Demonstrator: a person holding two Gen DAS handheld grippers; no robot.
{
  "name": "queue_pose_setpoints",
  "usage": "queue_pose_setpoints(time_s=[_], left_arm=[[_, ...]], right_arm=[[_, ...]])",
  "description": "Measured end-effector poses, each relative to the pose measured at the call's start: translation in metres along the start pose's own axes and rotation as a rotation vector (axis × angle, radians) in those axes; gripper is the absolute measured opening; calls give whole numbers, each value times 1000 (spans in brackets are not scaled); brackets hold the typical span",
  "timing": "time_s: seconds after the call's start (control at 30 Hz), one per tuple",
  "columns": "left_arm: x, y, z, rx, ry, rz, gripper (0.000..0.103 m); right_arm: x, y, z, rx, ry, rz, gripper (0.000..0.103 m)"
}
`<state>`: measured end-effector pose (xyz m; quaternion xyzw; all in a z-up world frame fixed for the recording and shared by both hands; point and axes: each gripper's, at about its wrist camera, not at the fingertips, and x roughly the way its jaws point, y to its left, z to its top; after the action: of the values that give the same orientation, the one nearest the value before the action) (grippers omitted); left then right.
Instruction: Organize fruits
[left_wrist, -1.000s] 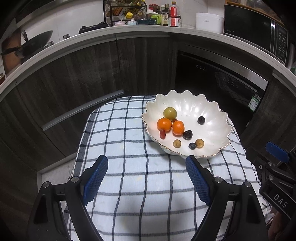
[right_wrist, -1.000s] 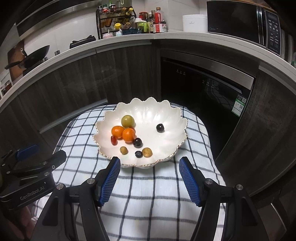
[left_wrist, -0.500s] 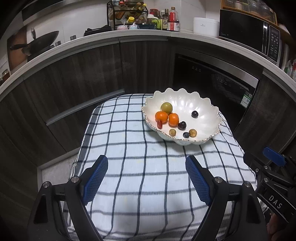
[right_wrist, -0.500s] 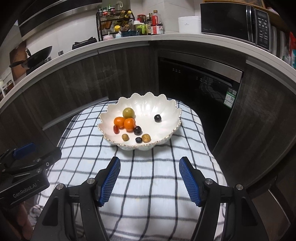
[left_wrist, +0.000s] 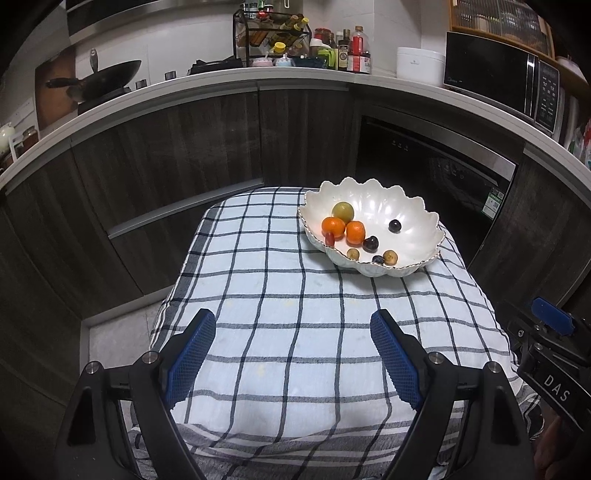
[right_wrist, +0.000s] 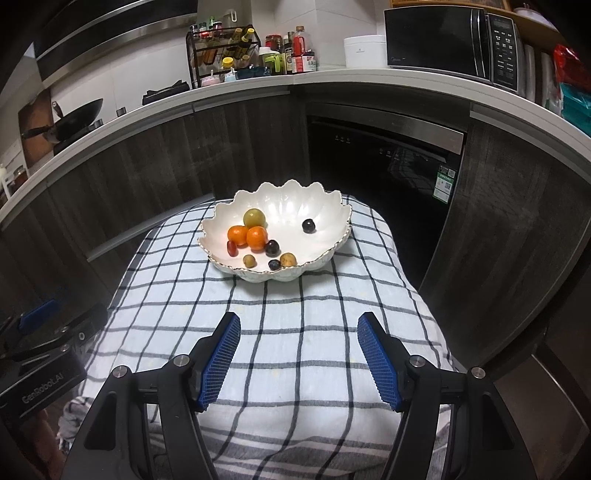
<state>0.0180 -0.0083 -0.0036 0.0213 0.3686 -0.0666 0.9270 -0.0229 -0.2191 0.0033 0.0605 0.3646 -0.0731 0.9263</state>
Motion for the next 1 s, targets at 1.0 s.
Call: queue_pose_setpoints(time_s=[1.0], left_arm=[[-4, -1, -1, 12, -1, -2, 86]], right_arm=[[-2, -5, -3, 16, 1, 7, 67]])
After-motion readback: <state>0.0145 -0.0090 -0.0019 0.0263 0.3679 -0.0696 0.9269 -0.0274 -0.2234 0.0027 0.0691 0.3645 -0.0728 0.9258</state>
